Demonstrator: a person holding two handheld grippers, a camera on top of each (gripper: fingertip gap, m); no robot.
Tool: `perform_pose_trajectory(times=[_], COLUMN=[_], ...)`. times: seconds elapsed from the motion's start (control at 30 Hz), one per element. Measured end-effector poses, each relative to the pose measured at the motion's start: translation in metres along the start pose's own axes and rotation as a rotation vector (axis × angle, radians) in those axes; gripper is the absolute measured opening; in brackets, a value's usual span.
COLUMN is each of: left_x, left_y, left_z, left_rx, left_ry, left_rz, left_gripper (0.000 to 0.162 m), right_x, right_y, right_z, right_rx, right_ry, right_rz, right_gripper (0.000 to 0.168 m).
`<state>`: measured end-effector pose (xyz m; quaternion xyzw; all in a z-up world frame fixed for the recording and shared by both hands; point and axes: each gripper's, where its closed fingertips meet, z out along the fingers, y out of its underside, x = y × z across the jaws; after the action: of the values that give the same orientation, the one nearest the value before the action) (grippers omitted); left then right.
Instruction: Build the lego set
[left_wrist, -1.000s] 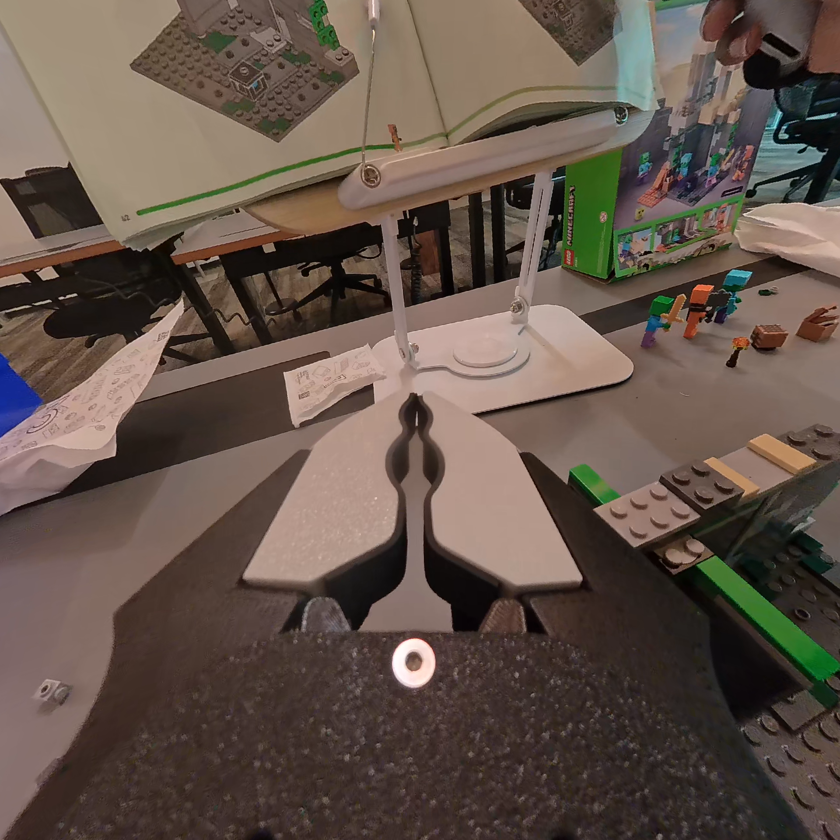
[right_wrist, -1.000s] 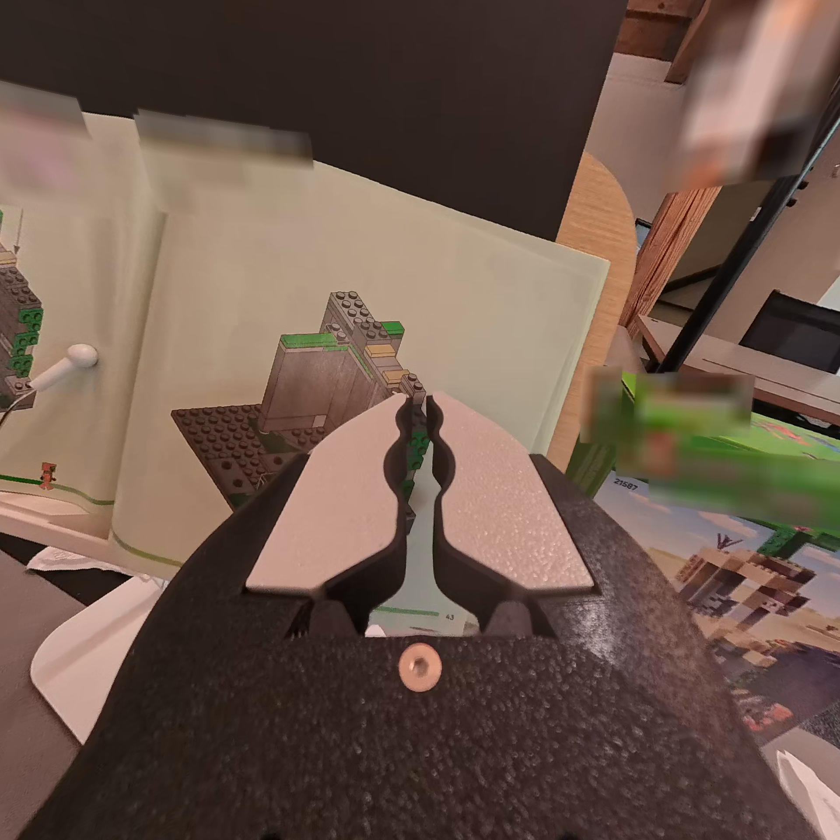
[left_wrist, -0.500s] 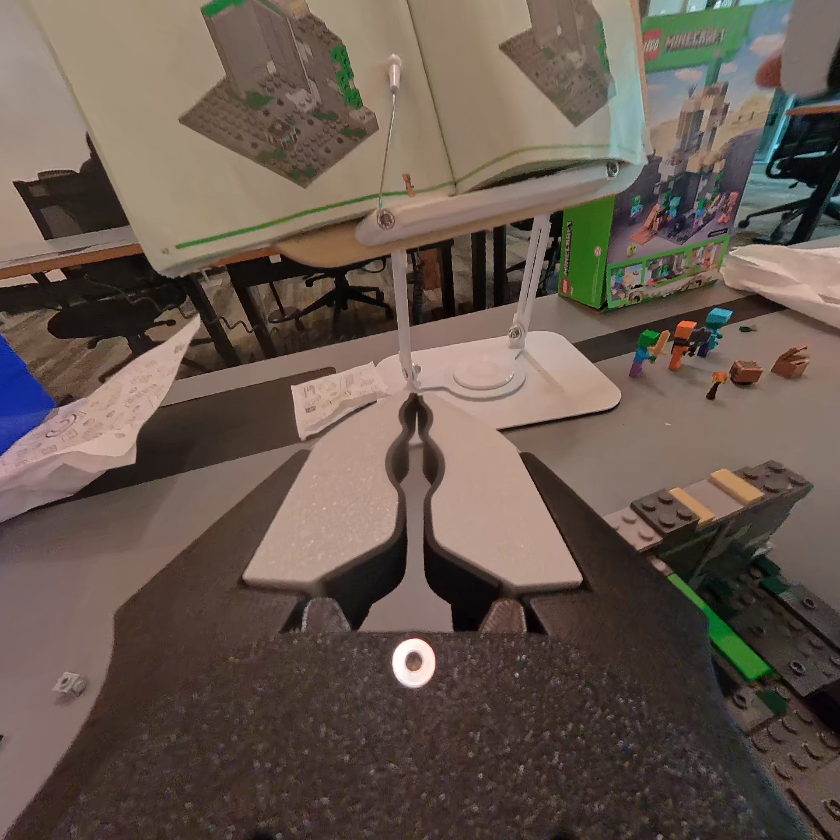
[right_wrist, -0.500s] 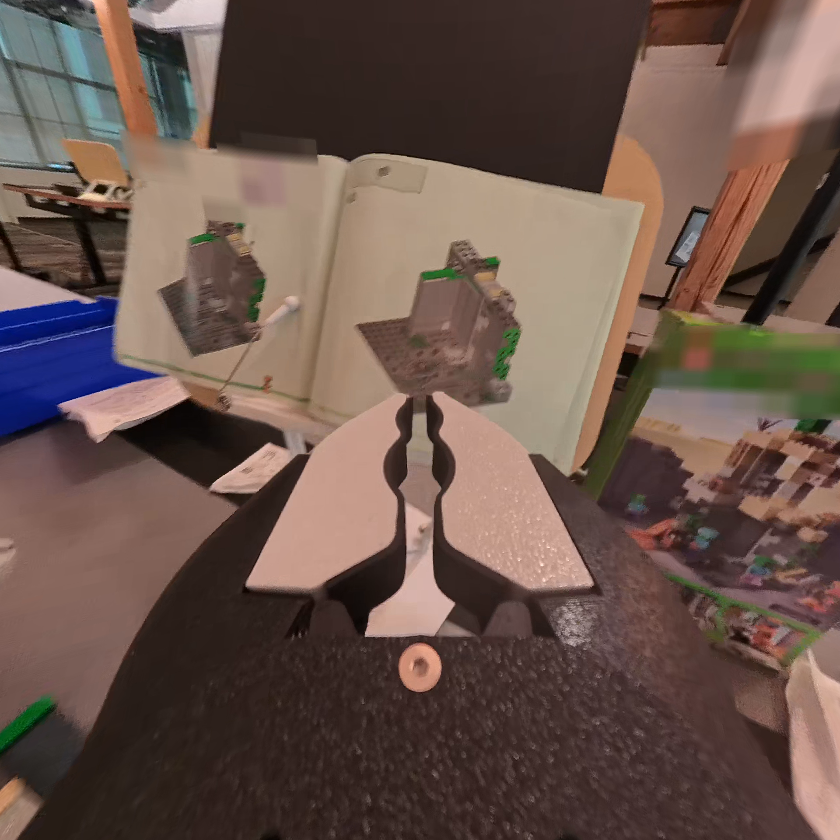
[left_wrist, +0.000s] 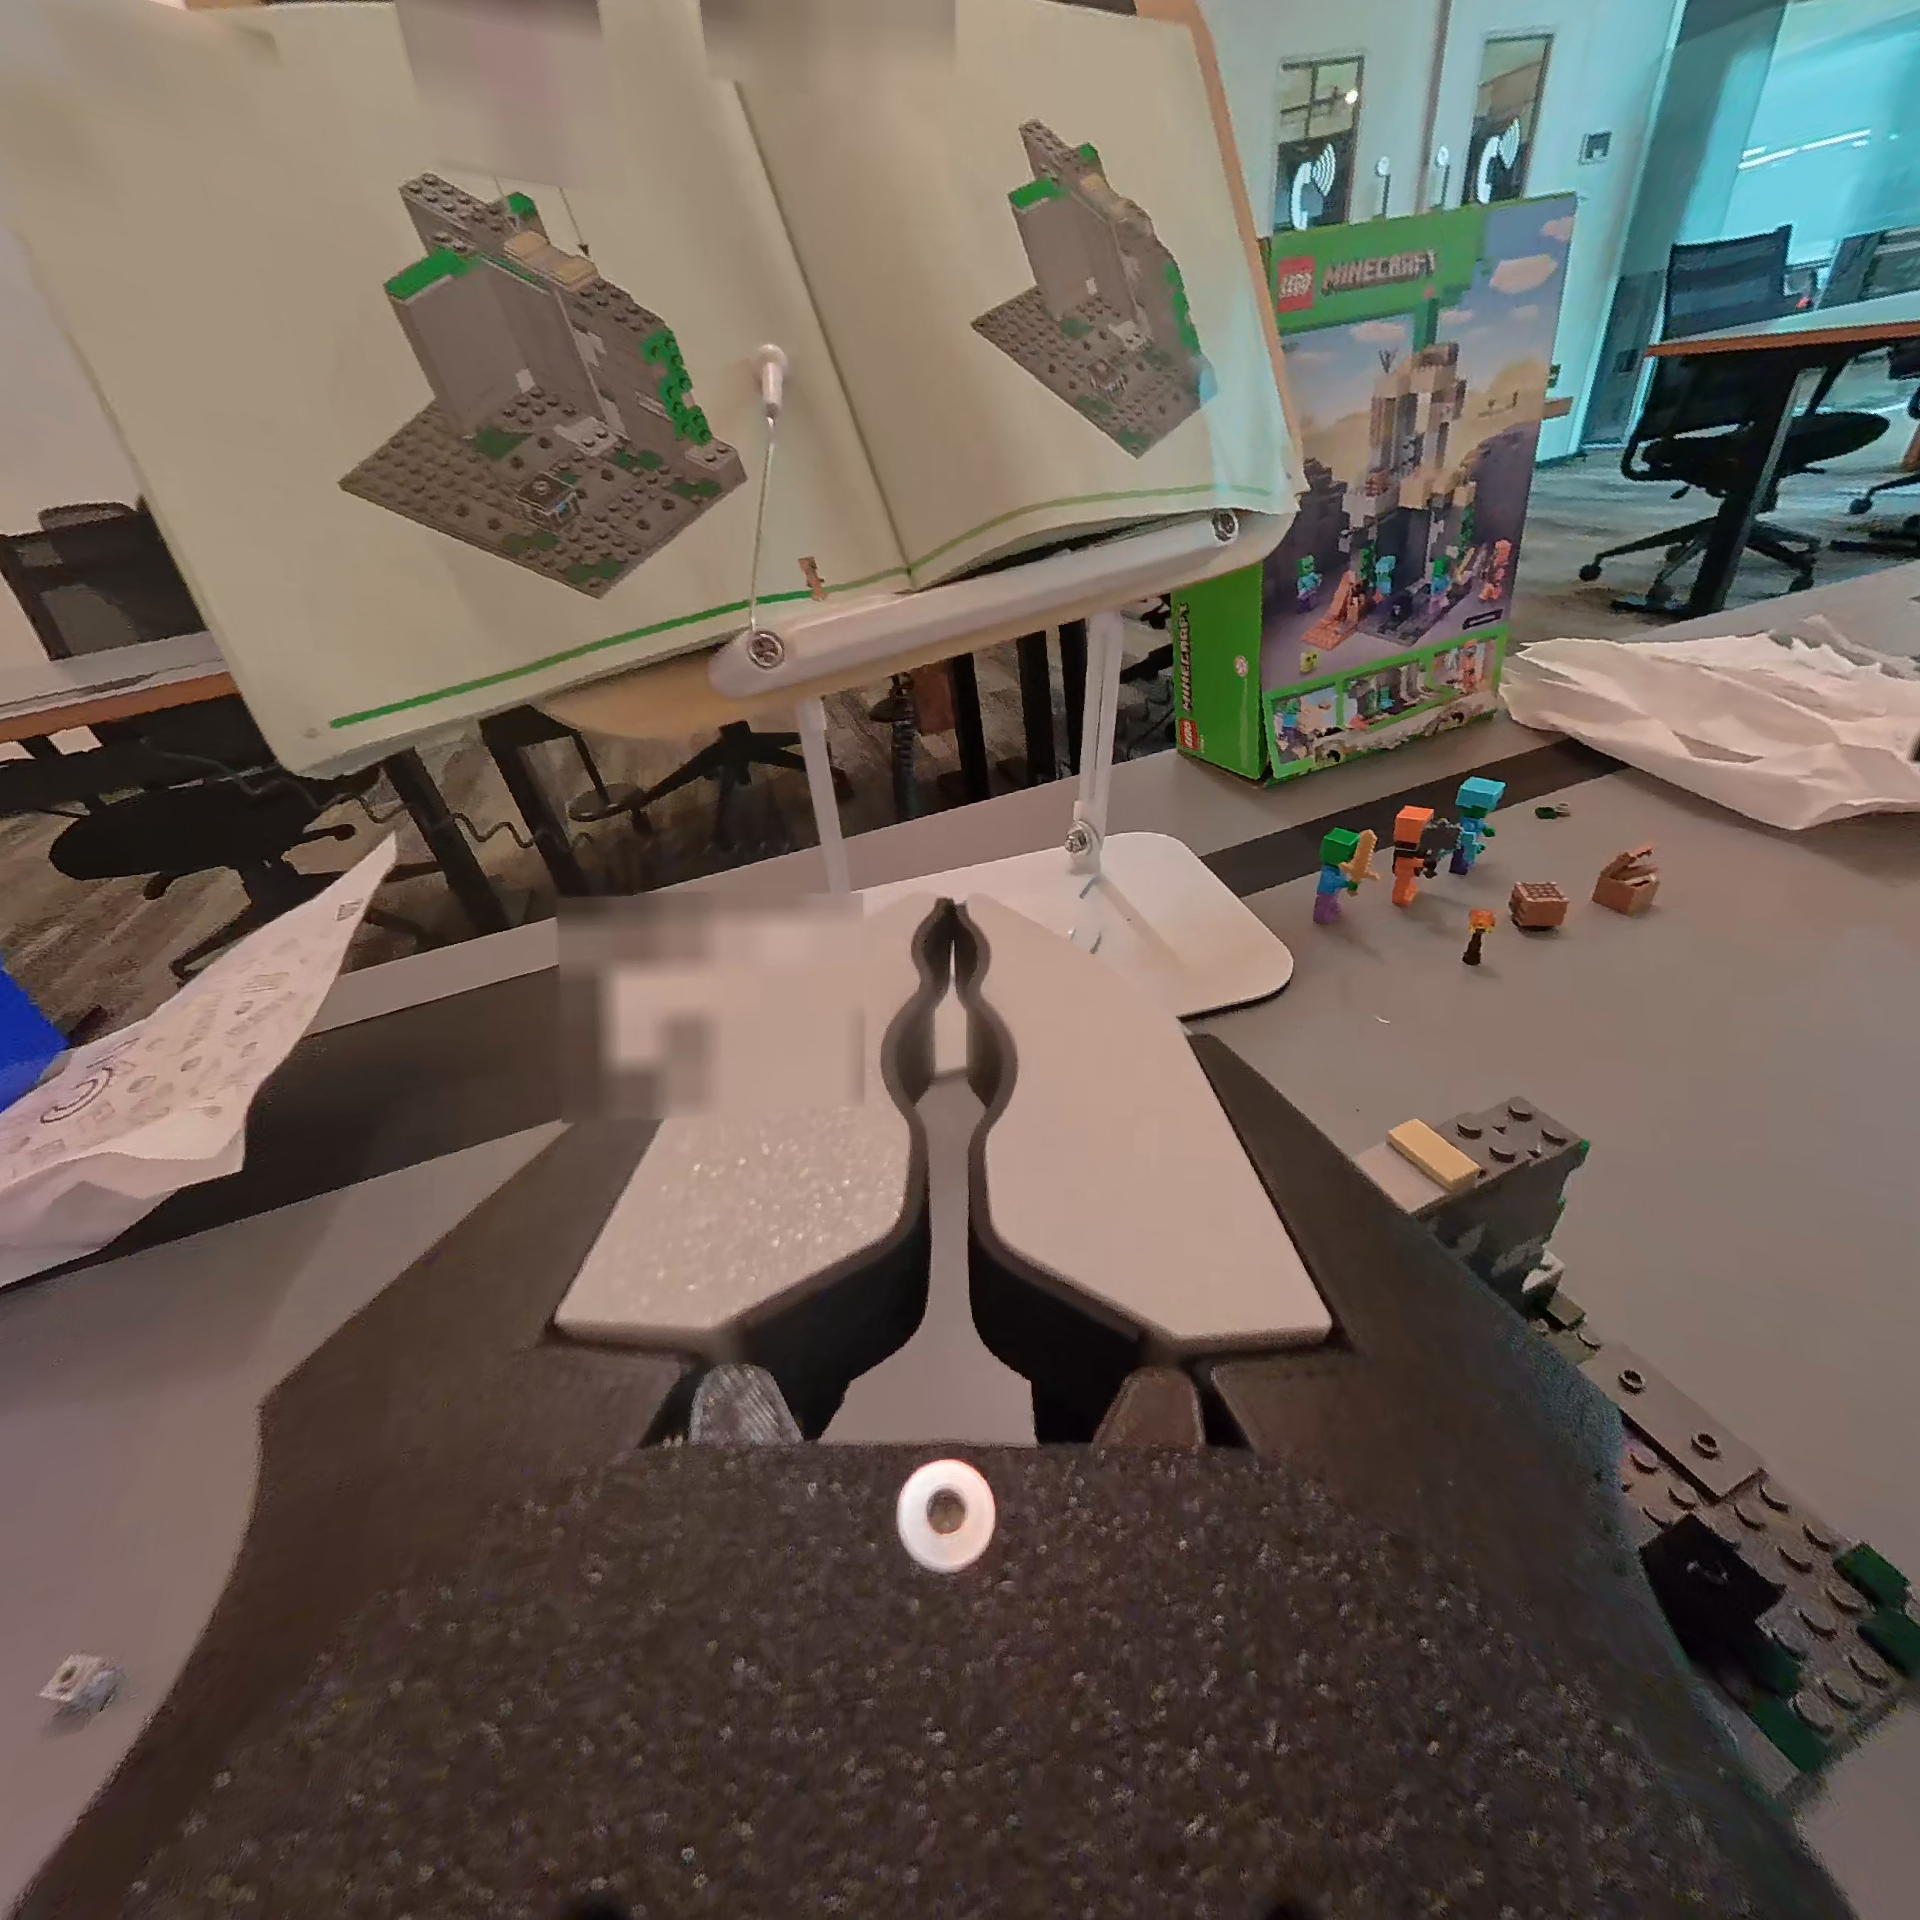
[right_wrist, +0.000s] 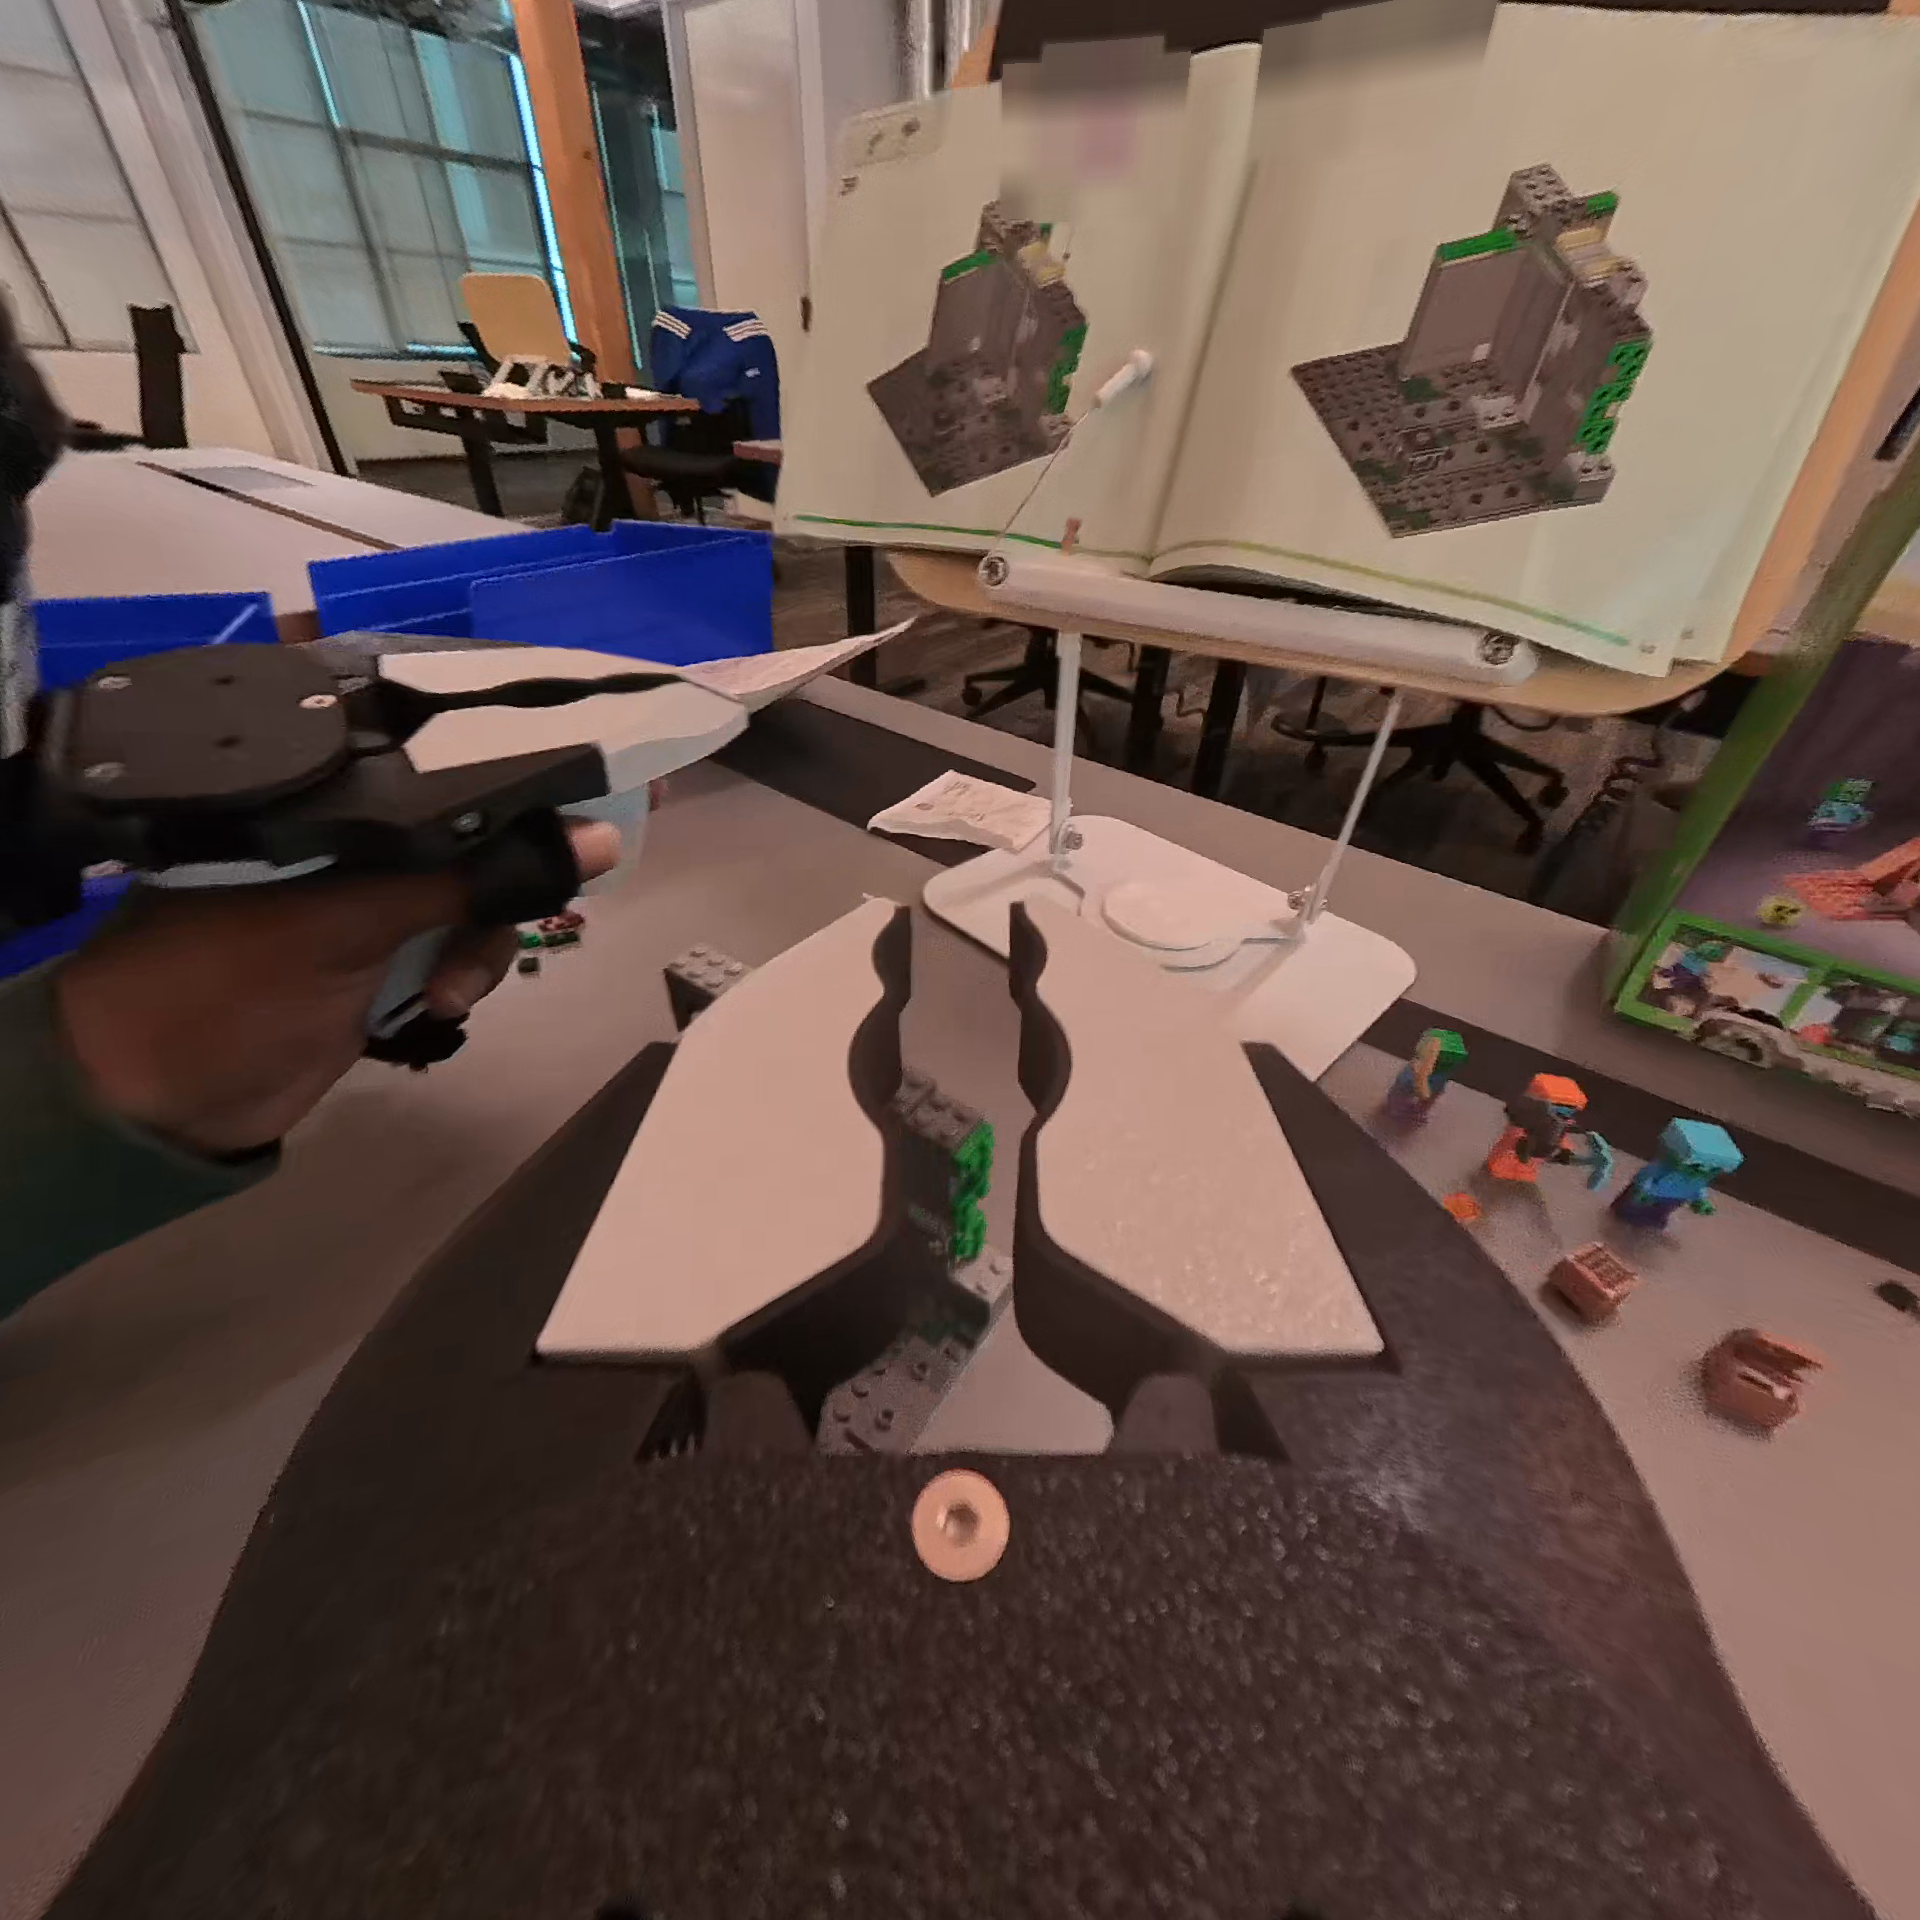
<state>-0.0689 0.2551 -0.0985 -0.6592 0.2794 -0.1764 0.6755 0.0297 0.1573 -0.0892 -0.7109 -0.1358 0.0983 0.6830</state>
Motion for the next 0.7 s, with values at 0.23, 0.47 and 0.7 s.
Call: perform_pose_trajectory(times=[0.23,0.47,0.7], left_x=[0.014,0.038,0.056], left_y=[0.018,0.011,-0.005], left_z=[0.006,0.002,-0.011], left_rx=[-0.036,-0.034,-0.002], left_ry=[0.034,0.122,0.157], left_rz=[0.023,0.003,0.000], left_gripper=[0.000,0.000,0.000], right_x=[-0.008,-0.002,0.005], right_y=[0.025,0.033,0.032], right_z=[0.002,0.000,-0.002], right_rx=[0.001,-0.022,-0.027], right_ry=[-0.065,-0.072,-0.036], right_rz=[-0.013,-0.004,-0.036], right_gripper=[0.026,0.026,0.020])
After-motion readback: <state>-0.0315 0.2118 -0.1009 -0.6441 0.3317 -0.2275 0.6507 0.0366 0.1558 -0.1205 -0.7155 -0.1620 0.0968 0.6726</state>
